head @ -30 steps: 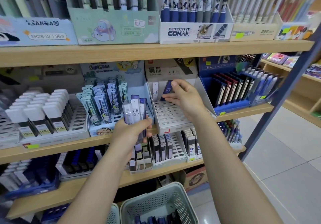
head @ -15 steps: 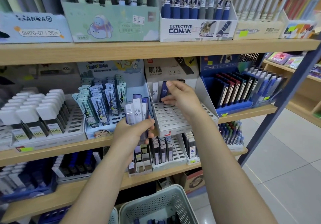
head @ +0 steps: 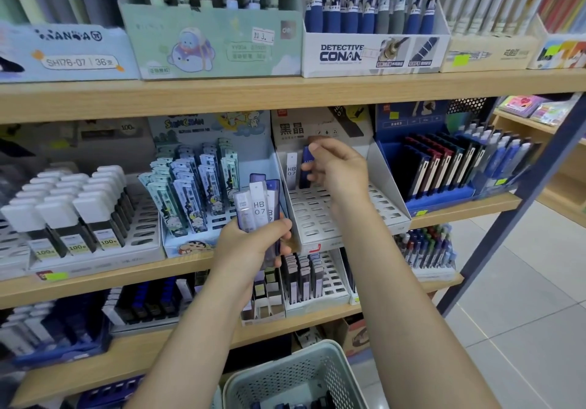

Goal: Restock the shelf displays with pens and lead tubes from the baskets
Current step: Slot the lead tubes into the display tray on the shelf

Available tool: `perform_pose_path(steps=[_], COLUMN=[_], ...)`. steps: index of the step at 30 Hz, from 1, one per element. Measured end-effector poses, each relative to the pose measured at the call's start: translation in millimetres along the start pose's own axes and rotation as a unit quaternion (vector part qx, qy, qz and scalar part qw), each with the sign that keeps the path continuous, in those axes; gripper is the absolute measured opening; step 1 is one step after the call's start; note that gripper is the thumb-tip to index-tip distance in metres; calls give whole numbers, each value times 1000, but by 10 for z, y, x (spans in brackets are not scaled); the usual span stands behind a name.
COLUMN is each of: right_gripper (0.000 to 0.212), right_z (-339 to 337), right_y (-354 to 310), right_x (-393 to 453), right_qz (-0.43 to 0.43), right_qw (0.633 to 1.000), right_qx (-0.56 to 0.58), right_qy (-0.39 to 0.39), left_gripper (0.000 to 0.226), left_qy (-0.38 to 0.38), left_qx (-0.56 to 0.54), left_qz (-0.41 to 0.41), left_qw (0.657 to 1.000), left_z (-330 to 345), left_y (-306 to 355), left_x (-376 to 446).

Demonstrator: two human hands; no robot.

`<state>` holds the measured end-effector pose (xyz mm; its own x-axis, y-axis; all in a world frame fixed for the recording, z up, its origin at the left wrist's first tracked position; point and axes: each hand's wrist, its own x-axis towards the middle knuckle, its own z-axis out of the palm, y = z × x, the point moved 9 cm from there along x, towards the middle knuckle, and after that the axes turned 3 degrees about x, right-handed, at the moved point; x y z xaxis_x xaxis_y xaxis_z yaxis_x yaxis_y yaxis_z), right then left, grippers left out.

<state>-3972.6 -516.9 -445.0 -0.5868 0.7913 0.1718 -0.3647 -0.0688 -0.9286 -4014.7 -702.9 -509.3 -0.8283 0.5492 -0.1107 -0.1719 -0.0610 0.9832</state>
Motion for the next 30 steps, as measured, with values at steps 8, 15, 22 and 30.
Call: perform_pose_path(steps=[8,15,22,30], right_gripper=[15,39,20,10], right_z=[-54,16,20,251], right_y=[-231,-135,-340,-188], right_x=[18,-41,-150,-485], right_qz=[-163,-196,-132,33], right_qw=[960,890,950,929], right_qx=[-227,-403,-268,-210], right_qy=[2,-81,-92,-304], left_gripper=[18,20,13,12], left_qy=[-7,-2,-37,-81], left_qx=[3,-7,-16,-22], left_qz=[-2,6,9,26], left_qw=[1000,1000,999,996], left_z=[-22,-31,52,172], left_y=[-4,42,122,193], left_x=[-9,-30,-61,-104])
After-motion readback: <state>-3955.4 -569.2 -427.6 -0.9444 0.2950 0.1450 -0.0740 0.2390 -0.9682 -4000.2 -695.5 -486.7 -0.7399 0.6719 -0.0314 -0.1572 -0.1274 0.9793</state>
